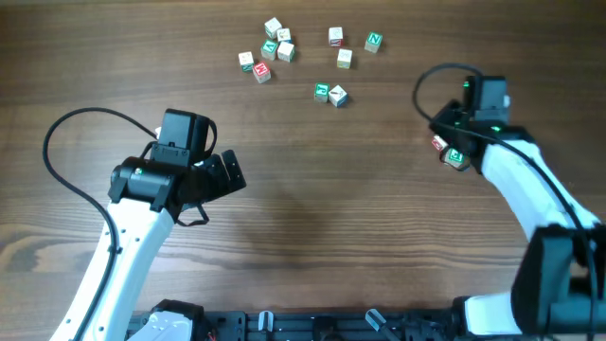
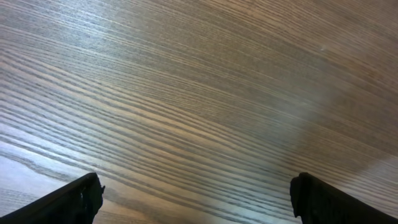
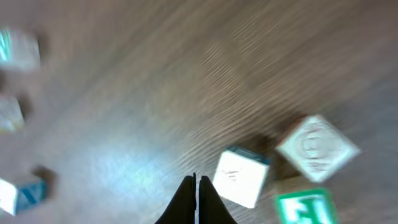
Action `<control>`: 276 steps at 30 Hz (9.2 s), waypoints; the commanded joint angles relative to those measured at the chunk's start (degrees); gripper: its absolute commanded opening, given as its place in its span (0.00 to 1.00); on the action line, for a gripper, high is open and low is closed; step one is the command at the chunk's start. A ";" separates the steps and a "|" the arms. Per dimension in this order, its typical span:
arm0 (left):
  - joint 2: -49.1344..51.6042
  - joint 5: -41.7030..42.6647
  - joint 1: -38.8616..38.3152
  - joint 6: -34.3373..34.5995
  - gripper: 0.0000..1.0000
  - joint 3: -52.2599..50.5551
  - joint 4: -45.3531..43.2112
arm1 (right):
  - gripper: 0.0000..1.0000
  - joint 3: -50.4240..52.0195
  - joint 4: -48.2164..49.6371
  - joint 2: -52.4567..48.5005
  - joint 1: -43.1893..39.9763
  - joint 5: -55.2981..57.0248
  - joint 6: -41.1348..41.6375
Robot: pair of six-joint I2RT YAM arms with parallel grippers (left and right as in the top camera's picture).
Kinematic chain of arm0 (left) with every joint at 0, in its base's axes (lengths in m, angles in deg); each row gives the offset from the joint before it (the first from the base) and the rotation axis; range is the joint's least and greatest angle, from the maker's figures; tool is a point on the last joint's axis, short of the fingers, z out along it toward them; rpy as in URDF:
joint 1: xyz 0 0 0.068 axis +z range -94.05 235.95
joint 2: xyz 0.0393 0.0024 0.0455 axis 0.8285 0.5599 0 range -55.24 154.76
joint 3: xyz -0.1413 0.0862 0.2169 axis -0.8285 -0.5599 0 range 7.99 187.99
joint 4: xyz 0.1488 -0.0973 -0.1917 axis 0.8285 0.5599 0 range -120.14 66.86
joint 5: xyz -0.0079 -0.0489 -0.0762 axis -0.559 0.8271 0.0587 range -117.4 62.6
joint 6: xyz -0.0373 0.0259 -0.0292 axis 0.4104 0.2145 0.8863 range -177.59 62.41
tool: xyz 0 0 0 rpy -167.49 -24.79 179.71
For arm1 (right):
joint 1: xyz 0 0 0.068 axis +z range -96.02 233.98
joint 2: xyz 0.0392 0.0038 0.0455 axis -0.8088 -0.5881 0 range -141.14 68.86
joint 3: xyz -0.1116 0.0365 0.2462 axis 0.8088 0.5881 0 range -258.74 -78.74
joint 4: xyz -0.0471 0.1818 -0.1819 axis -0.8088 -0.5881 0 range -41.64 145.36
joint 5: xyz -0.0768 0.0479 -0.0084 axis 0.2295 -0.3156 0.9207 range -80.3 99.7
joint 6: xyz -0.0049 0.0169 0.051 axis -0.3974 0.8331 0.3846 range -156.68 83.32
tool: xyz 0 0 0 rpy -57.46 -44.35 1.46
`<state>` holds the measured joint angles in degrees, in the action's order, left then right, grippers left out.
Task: Form a circle
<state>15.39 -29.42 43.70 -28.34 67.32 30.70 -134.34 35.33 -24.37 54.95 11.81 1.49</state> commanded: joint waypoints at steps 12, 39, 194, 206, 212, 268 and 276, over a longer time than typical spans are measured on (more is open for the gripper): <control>-0.13 0.26 0.44 -0.26 1.00 -0.11 -0.02 | 0.05 -5.97 -10.91 -7.72 4.81 2.54 0.50; -0.13 0.26 0.44 -0.28 1.00 -0.11 -0.02 | 0.05 -5.97 -13.51 -8.81 3.50 7.63 7.02; -0.13 0.26 0.44 -0.26 1.00 -0.11 -0.02 | 0.05 -14.16 -13.51 -16.17 3.13 13.05 9.51; -0.13 0.26 0.44 -0.26 1.00 -0.11 -0.02 | 0.05 -14.16 -13.66 -16.17 3.13 13.33 10.01; -0.13 0.26 0.44 -0.28 1.00 -0.11 -0.02 | 0.05 -14.16 -13.57 -16.17 3.02 13.31 10.01; -0.13 0.26 0.44 -0.28 1.00 -0.11 -0.02 | 0.04 -20.02 -21.05 -19.82 -8.44 10.88 7.19; -0.13 0.26 0.44 -0.26 1.00 -0.11 -0.02 | 0.04 -20.02 -21.66 -19.82 -8.44 9.79 6.75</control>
<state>15.39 -29.42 43.70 -28.34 67.32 30.68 -154.75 14.02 -43.45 46.64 22.15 9.05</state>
